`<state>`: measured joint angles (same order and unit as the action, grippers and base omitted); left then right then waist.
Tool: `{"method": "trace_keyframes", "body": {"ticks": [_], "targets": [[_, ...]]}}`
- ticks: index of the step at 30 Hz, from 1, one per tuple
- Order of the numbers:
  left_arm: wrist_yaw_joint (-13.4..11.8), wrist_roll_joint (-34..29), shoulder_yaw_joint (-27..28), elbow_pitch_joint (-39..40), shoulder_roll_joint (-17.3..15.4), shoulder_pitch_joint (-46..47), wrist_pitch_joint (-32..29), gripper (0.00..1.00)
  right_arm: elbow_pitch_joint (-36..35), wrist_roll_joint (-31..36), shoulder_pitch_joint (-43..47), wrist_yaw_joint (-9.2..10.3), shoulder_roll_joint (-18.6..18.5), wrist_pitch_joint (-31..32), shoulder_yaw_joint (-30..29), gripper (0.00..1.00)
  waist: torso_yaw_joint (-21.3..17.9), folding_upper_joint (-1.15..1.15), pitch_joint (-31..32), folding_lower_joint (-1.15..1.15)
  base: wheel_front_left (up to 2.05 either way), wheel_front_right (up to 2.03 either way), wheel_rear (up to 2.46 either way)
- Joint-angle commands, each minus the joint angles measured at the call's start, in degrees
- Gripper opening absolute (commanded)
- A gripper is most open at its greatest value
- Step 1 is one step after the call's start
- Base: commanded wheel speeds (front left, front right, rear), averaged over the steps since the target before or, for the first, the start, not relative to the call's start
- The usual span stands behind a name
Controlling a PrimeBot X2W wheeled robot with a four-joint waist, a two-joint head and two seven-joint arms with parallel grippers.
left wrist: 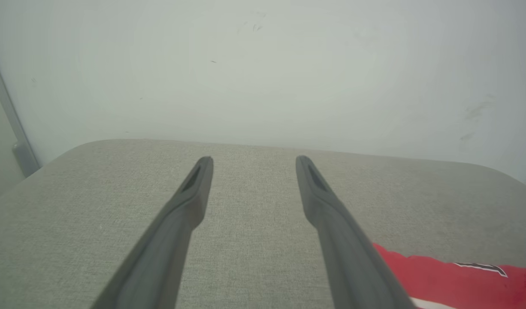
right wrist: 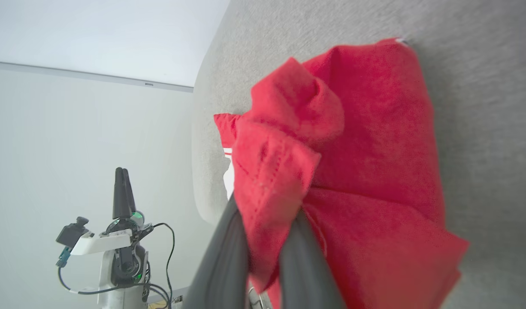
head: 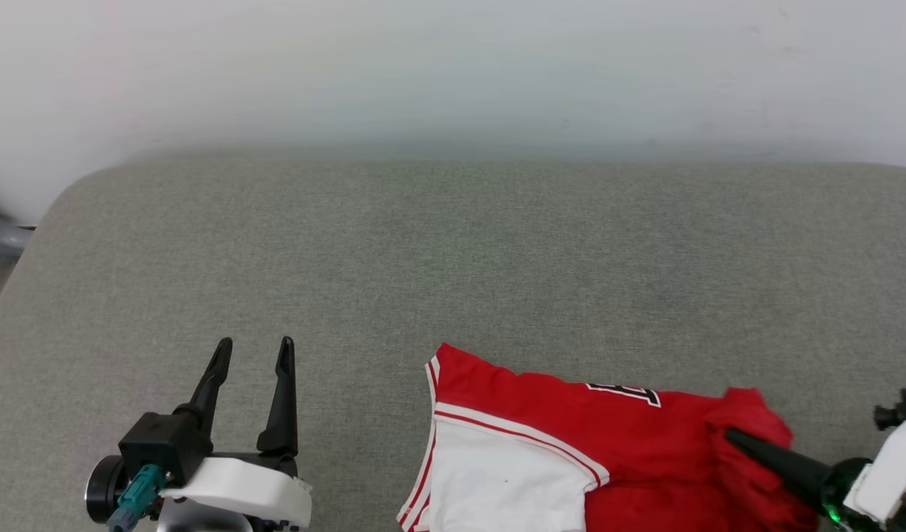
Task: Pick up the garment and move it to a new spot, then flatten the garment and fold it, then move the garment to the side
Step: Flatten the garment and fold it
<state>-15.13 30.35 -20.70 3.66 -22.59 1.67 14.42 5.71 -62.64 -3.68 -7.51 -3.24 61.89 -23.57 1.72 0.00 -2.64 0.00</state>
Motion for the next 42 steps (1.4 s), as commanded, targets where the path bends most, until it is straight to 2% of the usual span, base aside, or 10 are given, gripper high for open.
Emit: {"method": "trace_keyframes", "body": {"ticks": [1,7,11,19,26,27,28,29,34,42], "targets": [[-0.12,-0.60,-0.20,0.19,-0.12,0.69,0.03,1.00,0.67,-1.79,-0.64,0.05,0.43,0.50,0.95,0.00,0.44,0.00,-0.12,0.00,0.00,0.00,0.00],[0.26,-1.09,-0.73,0.49,-0.26,2.24,-0.25,1.00,4.44,-13.04,-1.63,0.04,0.40,-3.59,11.57,0.00,3.02,0.00,-1.15,0.00,0.00,0.00,0.00],[0.84,-1.27,-1.09,0.28,0.04,3.46,-0.12,1.00,5.49,-17.19,-2.99,0.04,0.36,-7.82,18.99,0.00,5.13,0.00,-2.72,0.00,0.00,0.00,0.00],[2.15,-1.42,-1.28,-1.05,1.50,6.55,0.41,1.00,8.33,-19.10,-6.91,0.04,0.39,-16.25,32.12,0.00,8.17,0.00,-7.01,0.00,0.00,0.00,0.00],[3.33,-1.81,-0.51,-2.57,2.94,8.18,0.71,1.00,12.18,-18.00,-9.19,0.04,0.36,-21.31,37.48,0.00,8.84,0.00,-9.17,0.00,0.00,0.00,0.00],[3.44,-1.87,-0.39,-2.77,3.12,8.29,0.76,1.00,12.87,-17.32,-9.38,0.04,0.36,-21.87,37.89,0.23,8.81,0.00,-9.30,0.00,0.00,0.00,0.00],[3.59,-1.95,-0.27,-3.01,3.34,8.32,0.76,1.00,13.20,-16.67,-9.56,0.04,0.35,-22.55,38.19,0.95,8.74,0.00,-9.37,0.00,0.00,0.00,0.00],[3.83,-1.99,-0.20,-3.25,3.56,8.37,0.77,1.00,13.10,-16.47,-9.78,0.03,0.34,-23.48,38.31,1.00,8.64,0.00,-9.38,0.00,0.00,0.00,0.00],[4.31,-2.51,0.41,-4.24,4.03,8.08,0.85,1.00,10.05,-14.19,-11.14,0.04,-0.15,-26.91,39.68,1.00,7.57,0.00,-8.39,0.00,0.00,0.00,0.00],[4.23,-3.41,1.77,-4.01,3.40,6.88,0.88,1.00,2.02,-6.21,-12.56,0.04,-3.65,-34.60,41.12,1.00,5.11,0.00,-6.62,0.00,0.00,0.00,0.00]]}}
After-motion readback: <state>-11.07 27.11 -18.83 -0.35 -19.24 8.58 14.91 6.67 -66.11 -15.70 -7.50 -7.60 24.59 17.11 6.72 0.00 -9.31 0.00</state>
